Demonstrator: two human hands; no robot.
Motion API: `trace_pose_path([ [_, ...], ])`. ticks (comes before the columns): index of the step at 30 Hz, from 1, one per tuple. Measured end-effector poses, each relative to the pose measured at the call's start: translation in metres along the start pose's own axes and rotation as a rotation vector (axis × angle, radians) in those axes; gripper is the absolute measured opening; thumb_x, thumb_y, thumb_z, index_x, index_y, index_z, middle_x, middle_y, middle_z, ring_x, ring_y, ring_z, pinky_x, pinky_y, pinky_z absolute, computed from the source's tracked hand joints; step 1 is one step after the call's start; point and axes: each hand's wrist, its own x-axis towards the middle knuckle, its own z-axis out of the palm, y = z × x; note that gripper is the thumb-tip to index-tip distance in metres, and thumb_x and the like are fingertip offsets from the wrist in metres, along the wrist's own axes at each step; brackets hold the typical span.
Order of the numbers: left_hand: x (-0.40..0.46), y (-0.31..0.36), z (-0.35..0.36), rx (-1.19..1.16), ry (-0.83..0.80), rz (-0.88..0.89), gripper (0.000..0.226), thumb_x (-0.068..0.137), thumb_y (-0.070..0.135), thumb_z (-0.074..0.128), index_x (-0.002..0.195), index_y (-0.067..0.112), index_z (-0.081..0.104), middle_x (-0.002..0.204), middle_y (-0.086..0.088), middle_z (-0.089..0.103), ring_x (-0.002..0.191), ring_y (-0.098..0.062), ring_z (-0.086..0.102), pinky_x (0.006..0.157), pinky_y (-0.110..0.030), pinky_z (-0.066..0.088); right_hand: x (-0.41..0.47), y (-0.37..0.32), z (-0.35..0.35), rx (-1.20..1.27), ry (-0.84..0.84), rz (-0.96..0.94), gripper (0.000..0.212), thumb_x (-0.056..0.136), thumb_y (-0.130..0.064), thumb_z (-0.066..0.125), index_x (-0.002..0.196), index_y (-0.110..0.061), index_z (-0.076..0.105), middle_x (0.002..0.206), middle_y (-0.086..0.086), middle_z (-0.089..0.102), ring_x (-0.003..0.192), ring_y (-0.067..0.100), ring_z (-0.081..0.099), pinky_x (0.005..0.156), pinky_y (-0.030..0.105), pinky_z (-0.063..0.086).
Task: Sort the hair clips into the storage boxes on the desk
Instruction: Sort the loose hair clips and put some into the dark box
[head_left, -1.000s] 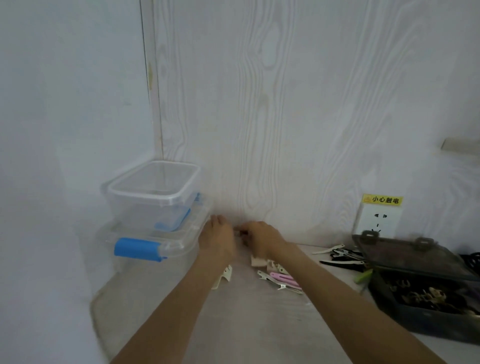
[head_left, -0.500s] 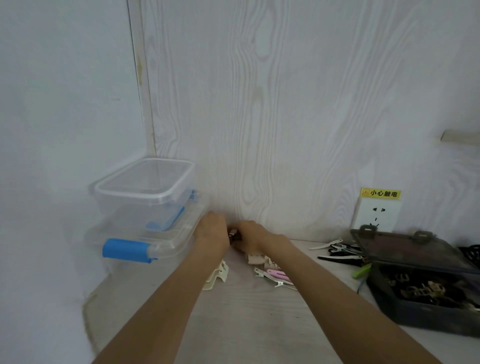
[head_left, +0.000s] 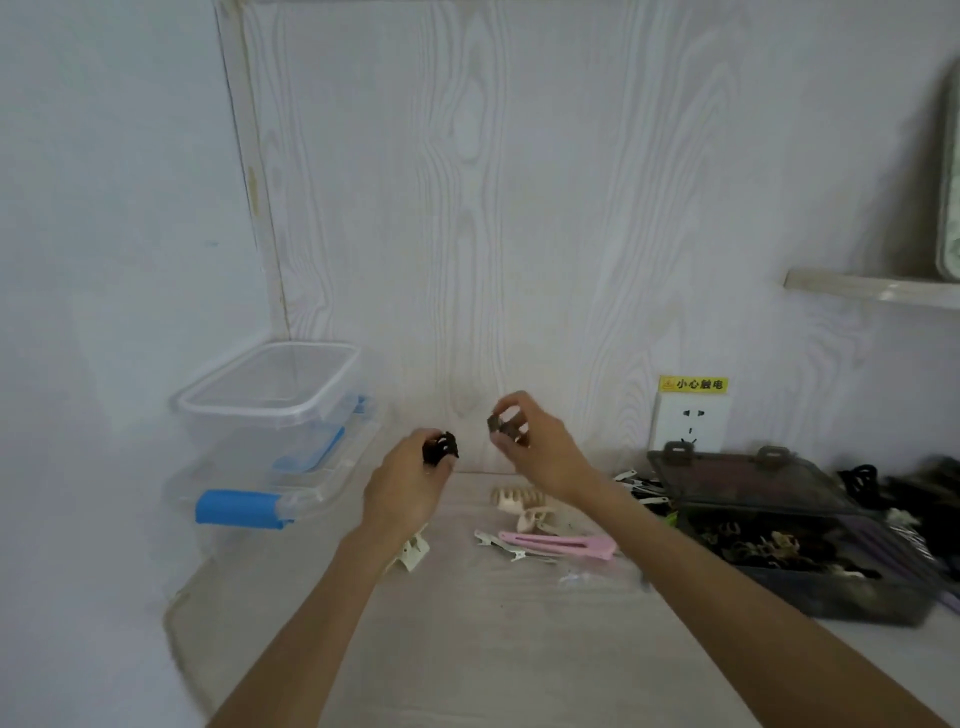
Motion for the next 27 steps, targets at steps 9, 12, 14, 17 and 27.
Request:
trace_pose_path([
  [9,-0.040,0.059,0.037,-0.282,-0.021,0.052,0.028,0.082,0.029,0.068,0.109,0.030,0.062,0.105,0.010,0.065,0.082,-0.008,0.065,0.081,-0.029,0.051,-0.067,0.018,-0.105,0.102,0.060,0.079,0.019,0.090,-0.016,0.058,0.105,-0.022,0.049,0.087,0.005,0.056,0.061,0.016,0.057,0.062,0.030,0.050],
  [12,-0.050,0.087,0.056,-0.272,-0.079,0.117,0.032,0.083,0.038,0.065,0.114,0.030,0.061,0.108,0.012,0.065,0.091,-0.007,0.064,0.086,-0.031,0.051,-0.093,0.029,-0.140,0.005,0.098,0.077,0.019,0.089,-0.018,0.060,0.103,-0.026,0.051,0.090,0.007,0.059,0.061,0.013,0.055,0.061,0.026,0.048],
  [14,-0.059,0.107,0.073,-0.227,-0.105,0.207,0.036,0.086,0.042,0.060,0.119,0.027,0.060,0.112,0.012,0.065,0.097,-0.006,0.062,0.086,-0.025,0.048,-0.110,0.038,-0.158,-0.025,0.145,0.088,0.019,0.089,-0.018,0.060,0.104,-0.025,0.052,0.088,0.005,0.060,0.063,0.011,0.055,0.060,0.023,0.047],
  [17,-0.074,0.138,0.106,-0.159,-0.116,0.311,0.041,0.090,0.046,0.052,0.127,0.028,0.053,0.117,0.008,0.062,0.105,-0.008,0.057,0.087,-0.025,0.046,-0.136,0.054,-0.180,-0.079,0.294,0.093,0.020,0.088,-0.020,0.061,0.105,-0.027,0.052,0.084,-0.002,0.062,0.071,0.014,0.062,0.065,0.027,0.052],
  [27,-0.090,0.170,0.145,0.109,-0.262,0.399,0.052,0.086,0.044,0.060,0.133,0.027,0.047,0.128,0.004,0.060,0.116,-0.017,0.056,0.097,-0.036,0.048,-0.177,0.092,-0.214,-0.360,0.076,0.070,0.026,0.088,-0.017,0.061,0.114,-0.021,0.064,0.107,-0.009,0.063,0.099,0.006,0.057,0.088,0.021,0.045],
])
